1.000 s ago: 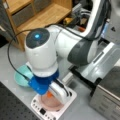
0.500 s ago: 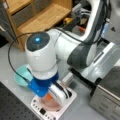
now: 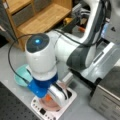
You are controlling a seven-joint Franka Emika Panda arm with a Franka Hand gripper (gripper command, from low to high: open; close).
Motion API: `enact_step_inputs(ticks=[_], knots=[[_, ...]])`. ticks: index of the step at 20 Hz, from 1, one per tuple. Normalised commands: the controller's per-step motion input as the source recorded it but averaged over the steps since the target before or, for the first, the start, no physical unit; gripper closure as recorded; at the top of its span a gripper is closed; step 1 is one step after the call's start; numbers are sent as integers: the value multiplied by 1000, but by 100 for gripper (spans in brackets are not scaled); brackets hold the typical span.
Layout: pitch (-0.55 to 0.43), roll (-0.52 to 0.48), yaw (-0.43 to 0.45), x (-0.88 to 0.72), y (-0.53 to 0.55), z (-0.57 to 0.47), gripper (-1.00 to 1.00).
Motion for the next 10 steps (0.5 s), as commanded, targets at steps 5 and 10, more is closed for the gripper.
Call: enact_step_inputs(ticks=[5, 10], knots=[[-100, -203, 3, -35, 14, -74, 100], [-104, -203, 3, -50, 7, -71, 100]])
